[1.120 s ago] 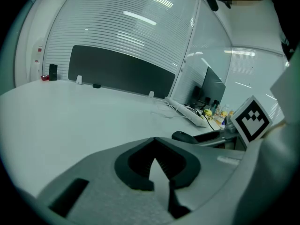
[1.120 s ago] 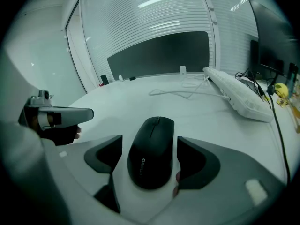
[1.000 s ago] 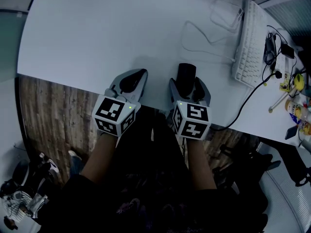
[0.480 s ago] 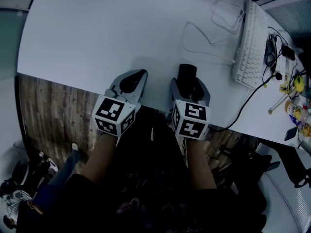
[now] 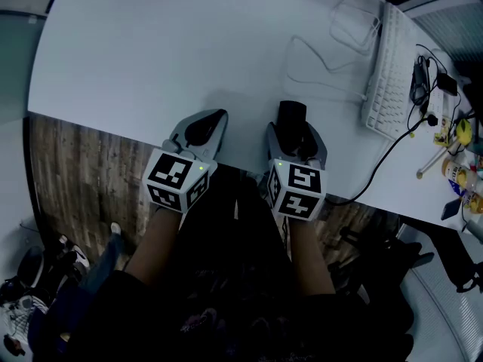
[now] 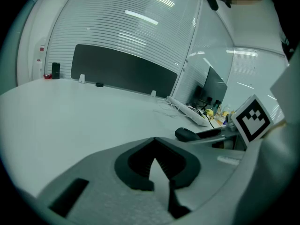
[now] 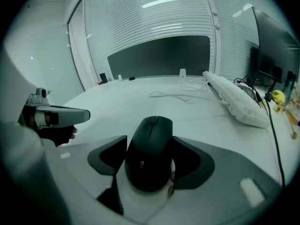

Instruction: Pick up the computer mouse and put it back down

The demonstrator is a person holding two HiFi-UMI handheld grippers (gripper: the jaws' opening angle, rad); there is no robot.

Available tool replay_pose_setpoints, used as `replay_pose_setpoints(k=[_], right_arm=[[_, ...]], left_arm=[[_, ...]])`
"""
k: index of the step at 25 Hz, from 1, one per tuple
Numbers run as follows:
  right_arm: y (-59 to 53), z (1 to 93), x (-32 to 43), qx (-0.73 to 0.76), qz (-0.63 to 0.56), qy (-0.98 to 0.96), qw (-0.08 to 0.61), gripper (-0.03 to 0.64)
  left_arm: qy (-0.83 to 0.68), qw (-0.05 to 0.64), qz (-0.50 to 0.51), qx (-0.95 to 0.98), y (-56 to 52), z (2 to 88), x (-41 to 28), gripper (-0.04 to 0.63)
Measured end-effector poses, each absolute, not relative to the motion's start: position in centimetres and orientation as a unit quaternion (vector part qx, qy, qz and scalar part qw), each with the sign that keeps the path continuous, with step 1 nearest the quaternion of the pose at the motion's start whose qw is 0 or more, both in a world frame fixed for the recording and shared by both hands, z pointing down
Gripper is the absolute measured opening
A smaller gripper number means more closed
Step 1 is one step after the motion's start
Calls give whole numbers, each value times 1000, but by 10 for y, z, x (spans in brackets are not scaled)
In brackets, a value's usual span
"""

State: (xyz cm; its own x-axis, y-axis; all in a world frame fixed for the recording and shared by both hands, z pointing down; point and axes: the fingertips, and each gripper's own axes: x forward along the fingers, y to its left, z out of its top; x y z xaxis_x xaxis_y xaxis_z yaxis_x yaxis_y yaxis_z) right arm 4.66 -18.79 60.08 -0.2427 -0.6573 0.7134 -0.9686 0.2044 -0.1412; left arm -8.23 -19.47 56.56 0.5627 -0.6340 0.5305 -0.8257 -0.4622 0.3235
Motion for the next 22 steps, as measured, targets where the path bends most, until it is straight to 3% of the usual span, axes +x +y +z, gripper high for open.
replay_pose_setpoints(k=[22], right_arm=[[-192, 516, 66, 593, 243, -749, 169, 311]], left_arm=[[-438, 224, 140, 859, -193, 501, -71, 2]])
